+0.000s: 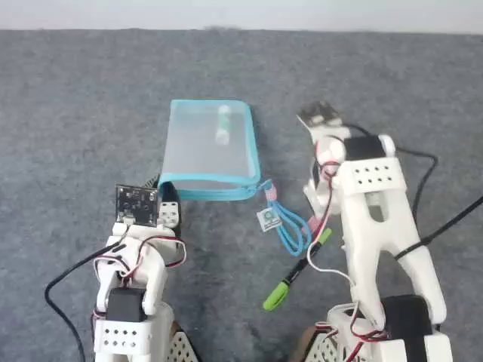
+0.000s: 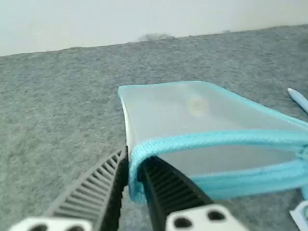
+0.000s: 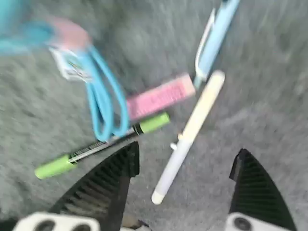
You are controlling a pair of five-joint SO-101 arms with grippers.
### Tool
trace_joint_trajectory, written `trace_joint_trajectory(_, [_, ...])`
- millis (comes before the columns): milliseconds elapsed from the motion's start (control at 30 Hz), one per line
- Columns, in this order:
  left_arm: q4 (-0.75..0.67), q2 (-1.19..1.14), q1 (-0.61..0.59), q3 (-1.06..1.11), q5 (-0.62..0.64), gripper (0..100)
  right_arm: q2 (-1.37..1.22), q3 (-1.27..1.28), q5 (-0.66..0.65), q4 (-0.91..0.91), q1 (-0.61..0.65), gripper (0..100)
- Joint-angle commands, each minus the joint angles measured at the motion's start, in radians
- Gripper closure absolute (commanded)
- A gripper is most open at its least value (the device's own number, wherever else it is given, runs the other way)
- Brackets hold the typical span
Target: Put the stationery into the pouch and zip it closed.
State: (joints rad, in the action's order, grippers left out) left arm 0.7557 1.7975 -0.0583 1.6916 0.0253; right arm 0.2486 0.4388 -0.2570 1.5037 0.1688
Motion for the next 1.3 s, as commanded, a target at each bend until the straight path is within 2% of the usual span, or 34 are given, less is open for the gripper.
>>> trace_joint_trajectory(0, [-0.038,0.003,-0.018,-0.054,0.015,99,0.041,0.066,-0.026,-0.03,-0.059,69.5])
trace_joint_trajectory(167, [-0.038,0.003,-0.018,-0.053,0.015,99,0.041,0.153,-0.054,-0.076,-0.064,69.6])
trace_joint_trajectory(367, [-0.037,0.003,-0.018,-0.05,0.015,99,0.041,0.356,-0.06,-0.254,-0.085,70.0])
trace_joint_trajectory(700, [-0.032,0.003,-0.018,-0.048,0.015,99,0.041,0.502,-0.057,-0.433,-0.09,88.2])
trace_joint_trajectory(867, [-0.032,0.003,-0.018,-0.041,0.015,99,0.041,0.497,-0.072,-0.455,-0.186,99.7])
trace_joint_trajectory(1033, [-0.032,0.003,-0.014,-0.038,0.015,99,0.039,0.431,-0.097,-0.456,-0.271,99.1])
trace_joint_trajectory(1267, [-0.034,0.003,-0.014,-0.028,0.015,99,-0.025,0.215,-0.091,-0.384,-0.269,99.1])
